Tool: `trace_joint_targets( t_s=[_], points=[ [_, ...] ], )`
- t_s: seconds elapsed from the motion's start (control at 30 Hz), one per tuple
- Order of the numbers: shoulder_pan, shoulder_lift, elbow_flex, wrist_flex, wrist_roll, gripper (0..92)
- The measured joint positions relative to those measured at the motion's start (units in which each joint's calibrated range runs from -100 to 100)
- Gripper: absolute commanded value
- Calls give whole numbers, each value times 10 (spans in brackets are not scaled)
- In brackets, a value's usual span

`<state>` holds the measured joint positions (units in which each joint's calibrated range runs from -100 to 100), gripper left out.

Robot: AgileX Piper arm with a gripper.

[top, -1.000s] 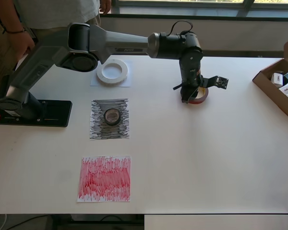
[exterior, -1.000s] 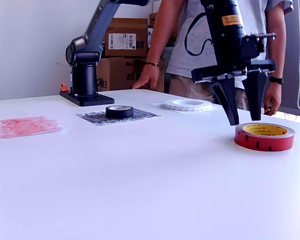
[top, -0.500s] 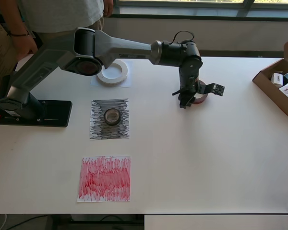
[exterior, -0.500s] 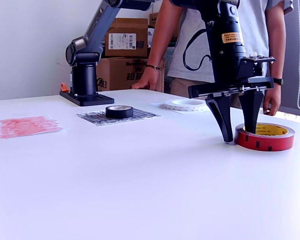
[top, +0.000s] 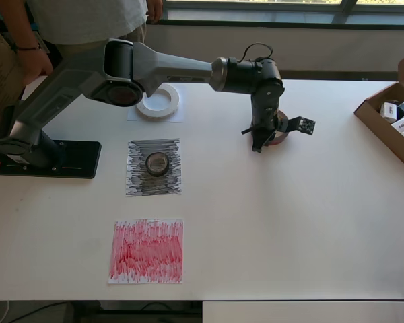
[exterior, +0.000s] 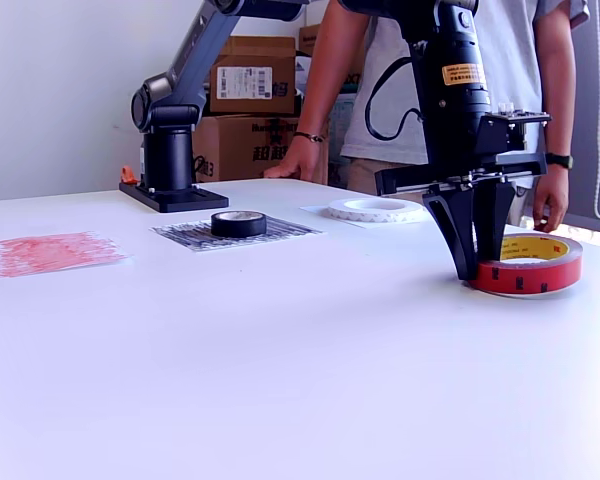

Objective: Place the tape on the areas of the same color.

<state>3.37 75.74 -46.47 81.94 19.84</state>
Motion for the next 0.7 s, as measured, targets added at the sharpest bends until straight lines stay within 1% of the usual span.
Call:
trace_joint_targets(
  t_s=[0.23,0.33,0.53,0.7],
  points=[
    [-12,-10,-9,1,-51,0],
    [-28,-23,0,6,-69,0],
    [-54,-95,47,27,-104,0],
    [-80,-188,125,17,-142,0]
  ],
)
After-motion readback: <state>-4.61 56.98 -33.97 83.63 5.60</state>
